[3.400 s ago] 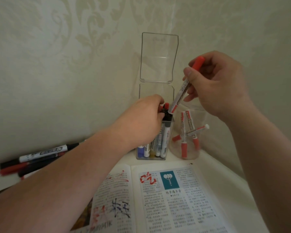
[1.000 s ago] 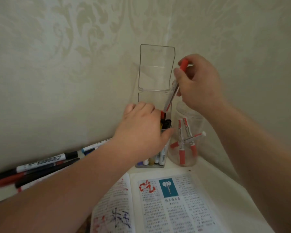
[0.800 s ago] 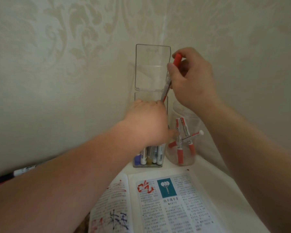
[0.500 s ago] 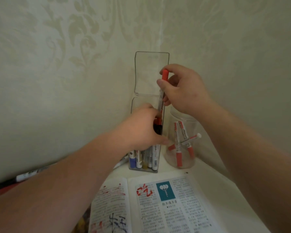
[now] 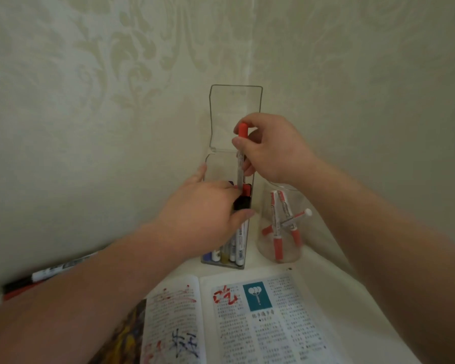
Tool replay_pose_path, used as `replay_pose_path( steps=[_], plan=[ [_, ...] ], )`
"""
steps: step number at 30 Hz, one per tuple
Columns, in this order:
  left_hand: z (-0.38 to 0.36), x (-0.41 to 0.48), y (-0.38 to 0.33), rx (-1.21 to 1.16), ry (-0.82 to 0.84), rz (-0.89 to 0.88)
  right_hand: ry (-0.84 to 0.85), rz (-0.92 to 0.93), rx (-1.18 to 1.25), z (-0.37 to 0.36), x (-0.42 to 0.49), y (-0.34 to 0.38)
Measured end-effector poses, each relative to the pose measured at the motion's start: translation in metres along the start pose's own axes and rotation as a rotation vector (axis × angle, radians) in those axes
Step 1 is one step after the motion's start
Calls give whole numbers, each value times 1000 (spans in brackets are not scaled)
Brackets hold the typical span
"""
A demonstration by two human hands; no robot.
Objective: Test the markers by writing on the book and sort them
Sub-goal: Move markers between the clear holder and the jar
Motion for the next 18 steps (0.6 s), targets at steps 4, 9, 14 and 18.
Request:
replay_pose_path(
  steps=[4,9,14,18],
  plan=[
    [-2,-9,5,6,18,22,-55,-36,-57,1,4,-5],
    [-16,-17,6,-215,-87,27,6,-53,-21,-5,4,0],
    [-23,-22,8,-191,-134,-5,60,-52,-54,1,7,2],
    [-19,-18,7,-101,-125,-23,53,130,-341,0,5,13]
  ],
)
Point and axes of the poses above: each hand's wrist, its own x-axis towards the middle knuckle, its own z-axis out of the back of the hand, y = z × x, the point moved 6 cm from there along x, towards the middle knuckle, and after that the axes turned 11 degrees about -z, right-handed, at the moved point
